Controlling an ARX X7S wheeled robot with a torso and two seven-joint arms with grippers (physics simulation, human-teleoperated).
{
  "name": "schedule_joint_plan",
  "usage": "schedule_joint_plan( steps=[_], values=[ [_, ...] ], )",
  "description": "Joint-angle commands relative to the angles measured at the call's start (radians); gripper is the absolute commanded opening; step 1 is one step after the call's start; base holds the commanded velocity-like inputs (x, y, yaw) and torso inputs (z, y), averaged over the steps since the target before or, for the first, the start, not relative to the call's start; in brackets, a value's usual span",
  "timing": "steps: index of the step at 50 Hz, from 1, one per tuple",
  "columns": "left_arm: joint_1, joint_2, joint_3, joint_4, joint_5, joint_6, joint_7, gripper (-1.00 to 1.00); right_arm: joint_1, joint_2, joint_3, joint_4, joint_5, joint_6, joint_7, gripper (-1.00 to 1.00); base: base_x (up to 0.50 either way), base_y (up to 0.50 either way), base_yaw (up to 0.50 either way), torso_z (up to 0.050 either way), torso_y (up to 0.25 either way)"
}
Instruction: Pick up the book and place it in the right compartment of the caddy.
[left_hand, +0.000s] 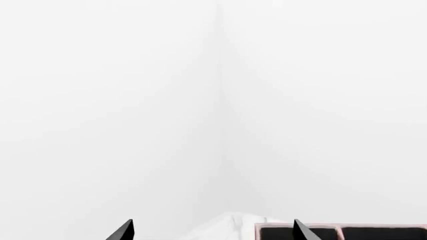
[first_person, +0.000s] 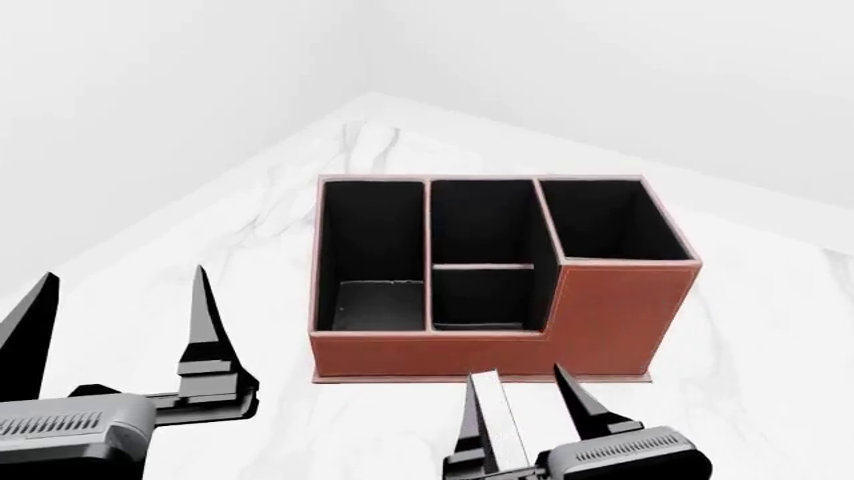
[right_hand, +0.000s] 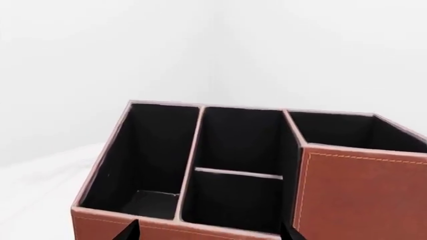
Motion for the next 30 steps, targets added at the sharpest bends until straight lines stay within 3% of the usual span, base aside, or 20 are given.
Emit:
schedule_joint_plan(
  steps=[1,30],
  values=[
    [-0.001,-0.003,0.004,-0.002,0.0,0.003,-0.003,1.0,-0.015,0.003,-0.008,0.071,-0.004,-0.058,0.002,1.0,0.0,0.0,0.0,0.0,0.0],
    [-0.003,-0.007,0.015,-0.011,0.002,0.012,-0.006,1.0,-0.018,-0.01,-0.032,0.264,0.017,-0.179,-0.012,1.0,0.0,0.0,0.0,0.0,0.0]
  ],
)
